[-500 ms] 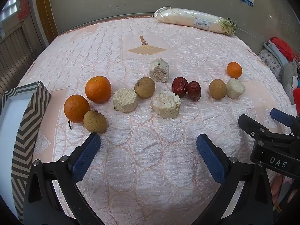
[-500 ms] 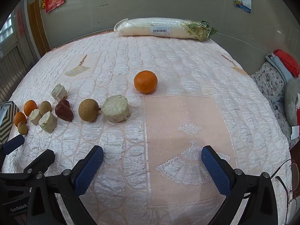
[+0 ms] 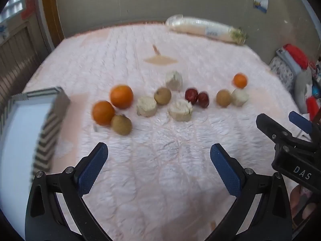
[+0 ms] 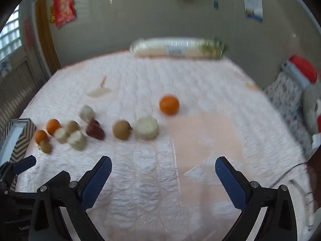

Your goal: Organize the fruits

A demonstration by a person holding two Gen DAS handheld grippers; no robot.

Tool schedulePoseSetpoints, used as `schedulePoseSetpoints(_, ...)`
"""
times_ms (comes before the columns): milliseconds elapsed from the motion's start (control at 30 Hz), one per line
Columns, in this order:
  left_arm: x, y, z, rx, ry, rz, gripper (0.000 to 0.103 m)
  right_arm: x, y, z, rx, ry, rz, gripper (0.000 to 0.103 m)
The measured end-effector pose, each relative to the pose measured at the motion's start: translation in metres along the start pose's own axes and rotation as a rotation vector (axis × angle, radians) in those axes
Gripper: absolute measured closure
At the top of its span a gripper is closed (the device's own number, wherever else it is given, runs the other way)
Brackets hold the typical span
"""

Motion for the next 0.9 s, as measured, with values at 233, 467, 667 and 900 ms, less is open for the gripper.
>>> schedulePoseSetpoints(233,-0.055,-0.009,0.015,-0.015,-0.018,-0.105,0.0,-0.071,-0.008,0.016,-0.05,-0.034,-0.105,0.0)
schedulePoseSetpoints(467,-0.091,-0.003,0.019,0.0,-0.031,-0.192,0.001,-0.11,0.008,0.032,-0.008,-0.02,-0.173,0.0)
schedulePoseSetpoints(667,-0.094,0.003,0.015,0.034,-0.037,-0.205,0.001,-0.117,0.026,0.035,0.025,0.0,-0.146,0.0)
schedulePoseSetpoints(900,-0.09,0.007,0.028,0.005,0.03,-0.201,0.001,-0.121,0.027,0.042,0.064,0.036,-0.125,0.0)
Point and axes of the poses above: each gripper's, at about its wrist camera, not at the fingertips, and x roughly the way its jaws point, z to its left, y to its underside, the point moved 2 cm from there along x, roughly the way its jaws point, and after that the axes turned 3 degrees about x, right-handed, at the moved point
